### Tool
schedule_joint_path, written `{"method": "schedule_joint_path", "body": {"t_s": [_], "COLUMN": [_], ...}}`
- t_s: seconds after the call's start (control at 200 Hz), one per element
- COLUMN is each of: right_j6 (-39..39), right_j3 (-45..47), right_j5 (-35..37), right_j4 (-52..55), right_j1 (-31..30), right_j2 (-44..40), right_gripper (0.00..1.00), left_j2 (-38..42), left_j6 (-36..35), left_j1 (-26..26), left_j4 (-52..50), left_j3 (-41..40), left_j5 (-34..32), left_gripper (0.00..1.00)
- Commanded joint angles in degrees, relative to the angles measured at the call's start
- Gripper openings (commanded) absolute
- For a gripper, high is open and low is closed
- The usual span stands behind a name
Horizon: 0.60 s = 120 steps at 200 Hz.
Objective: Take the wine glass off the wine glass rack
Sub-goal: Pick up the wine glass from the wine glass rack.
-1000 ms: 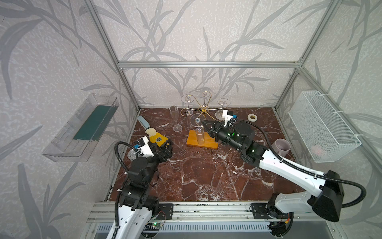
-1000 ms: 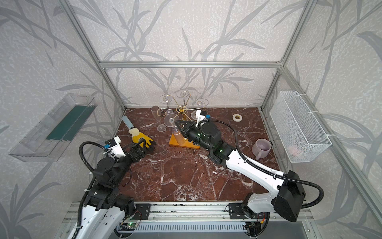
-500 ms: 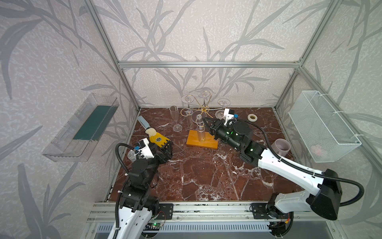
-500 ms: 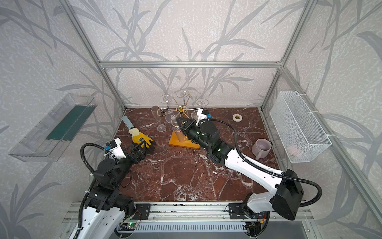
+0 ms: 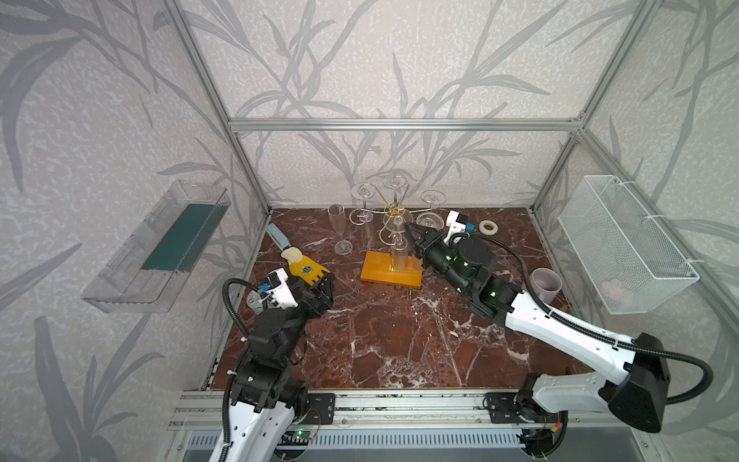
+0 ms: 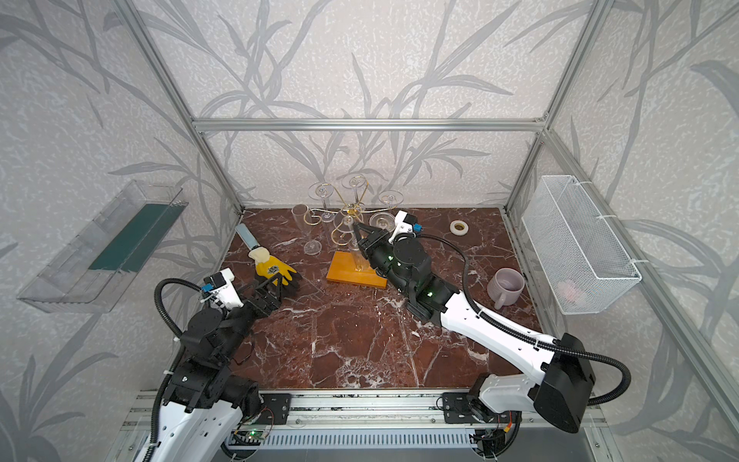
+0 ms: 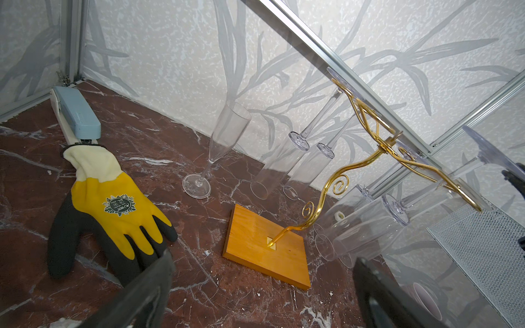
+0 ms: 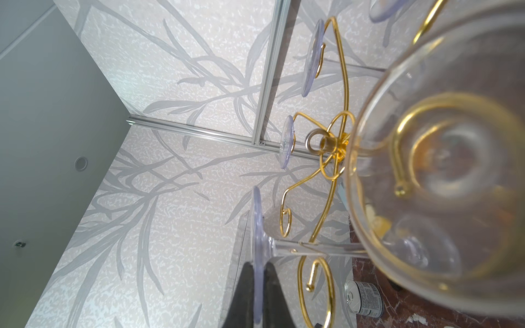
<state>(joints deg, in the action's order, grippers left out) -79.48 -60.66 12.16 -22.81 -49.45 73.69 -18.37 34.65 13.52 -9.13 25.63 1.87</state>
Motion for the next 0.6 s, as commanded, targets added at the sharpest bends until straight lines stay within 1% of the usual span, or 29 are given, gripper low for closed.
{"method": "schedule_joint_path", "body": {"t_s": [0.0,0.15,0.37,0.595], "right_j6": [0.65,0.08,-2.69,-3.16], "right_j3": [1.17,3.93,10.87,16.34], "right_j5": [3.3,2.58,0.32,-1.75], "right_j4": [-2.43,-1.32,4.28,8.78], "right_j1": [-0.38,-0.32,-0.37,-0.38], "right_j2": [-3.73,-6.95,-14.69,-21.64], "right_gripper": [0.0,0.0,0.0,0.0], "left_j2": [0.57,0.74,0.9,0.82], "left_j6": [0.87,0.85,1.25,1.34], "left_j1": [0.19,0.18,0.19,0.13], "left_j4": [-0.82,-1.83,-4.54,-4.32], "left_j3": [-0.2,0.43,2.03,2.53], "left_j5": [0.06,-0.5,-3.41,-3.45], "left_gripper": [0.99,0.99,0.99,0.99]}}
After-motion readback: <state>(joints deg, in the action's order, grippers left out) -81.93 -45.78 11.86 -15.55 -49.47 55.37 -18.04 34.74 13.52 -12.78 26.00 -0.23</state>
